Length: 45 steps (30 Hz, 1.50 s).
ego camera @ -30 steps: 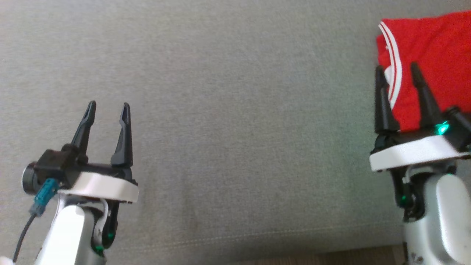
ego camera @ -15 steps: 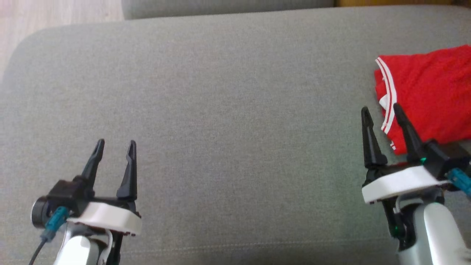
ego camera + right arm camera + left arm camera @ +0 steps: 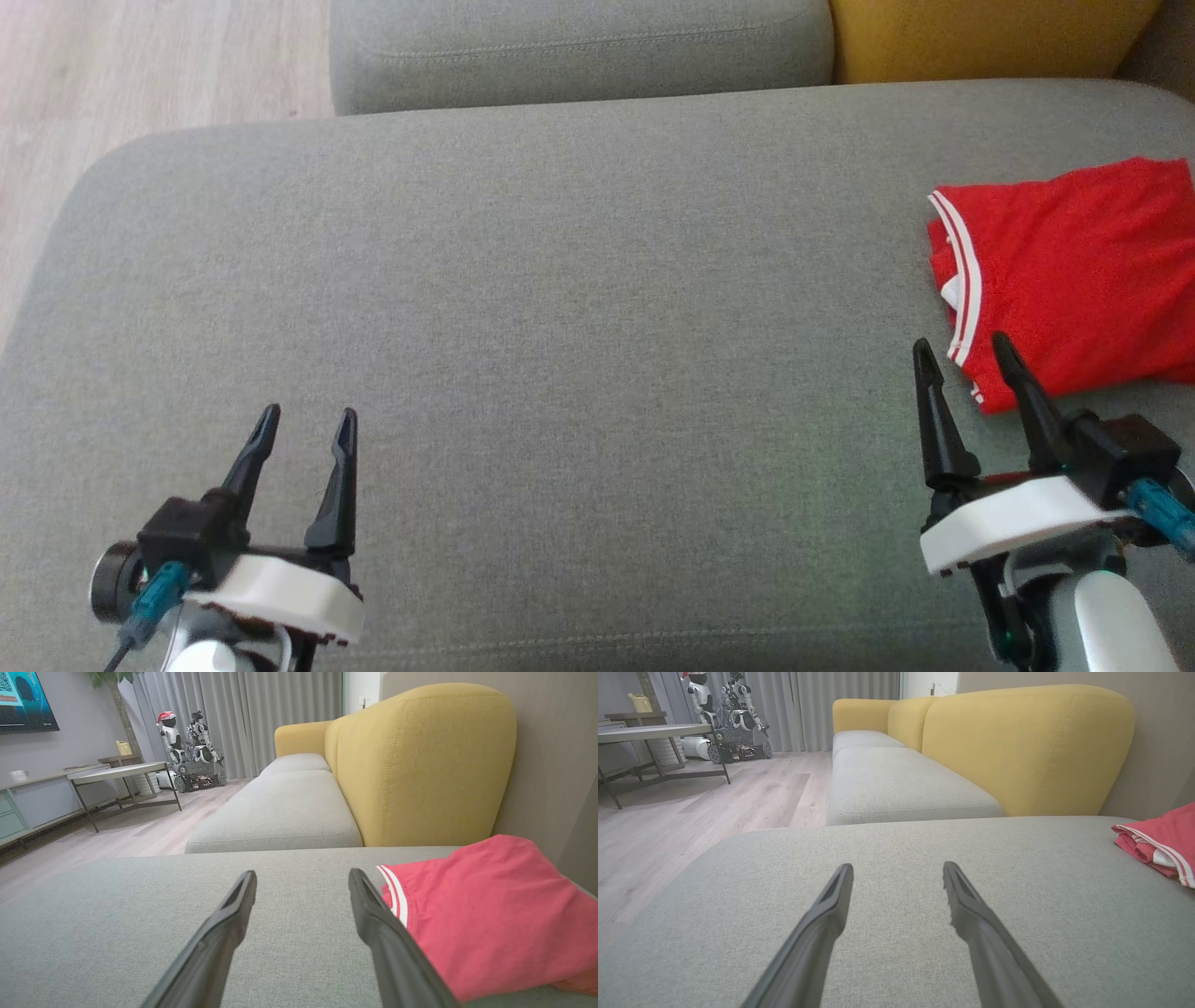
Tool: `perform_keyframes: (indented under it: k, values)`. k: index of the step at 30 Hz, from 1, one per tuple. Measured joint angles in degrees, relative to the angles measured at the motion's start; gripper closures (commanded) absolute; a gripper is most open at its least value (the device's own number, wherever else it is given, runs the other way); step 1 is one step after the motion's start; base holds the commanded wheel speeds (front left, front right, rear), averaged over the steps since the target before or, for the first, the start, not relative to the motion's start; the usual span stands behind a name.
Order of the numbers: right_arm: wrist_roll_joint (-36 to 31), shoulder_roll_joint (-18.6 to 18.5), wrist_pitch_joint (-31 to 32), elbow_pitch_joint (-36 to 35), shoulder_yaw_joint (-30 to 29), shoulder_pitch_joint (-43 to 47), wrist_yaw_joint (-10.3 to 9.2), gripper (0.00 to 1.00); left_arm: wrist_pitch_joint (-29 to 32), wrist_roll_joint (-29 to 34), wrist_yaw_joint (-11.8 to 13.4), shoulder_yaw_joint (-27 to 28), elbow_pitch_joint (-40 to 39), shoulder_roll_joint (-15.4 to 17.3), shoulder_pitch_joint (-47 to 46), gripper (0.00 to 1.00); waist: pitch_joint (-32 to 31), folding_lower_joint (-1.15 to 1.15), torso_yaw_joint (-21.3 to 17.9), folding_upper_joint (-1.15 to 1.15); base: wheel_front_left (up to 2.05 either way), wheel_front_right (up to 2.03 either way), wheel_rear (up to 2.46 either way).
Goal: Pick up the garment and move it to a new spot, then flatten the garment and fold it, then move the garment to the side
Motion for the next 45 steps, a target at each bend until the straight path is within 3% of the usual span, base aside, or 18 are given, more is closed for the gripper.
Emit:
perform_keyframes:
  k: [35,36,45]
  values:
    - [-0.1,0.0,1.5,-1.5,0.3,0.7,0.0,0.0,0.5,-1.3,1.5,-0.2,-0.6,1.0,0.4,0.0,0.8,0.0,-0.2,0.0,0.0,0.0,0.0]
    - [-0.1,0.0,1.5,-1.2,0.3,0.7,-0.01,1.0,0.5,-1.3,1.4,-0.3,-0.4,0.9,0.4,1.0,0.8,0.0,-0.2,0.0,0.0,0.0,0.0]
    - [3.4,0.1,1.5,4.4,0.5,3.1,-0.02,1.0,1.1,-4.4,1.1,-1.1,4.6,-1.3,3.3,1.0,0.7,0.0,-0.2,0.0,0.0,0.0,0.0]
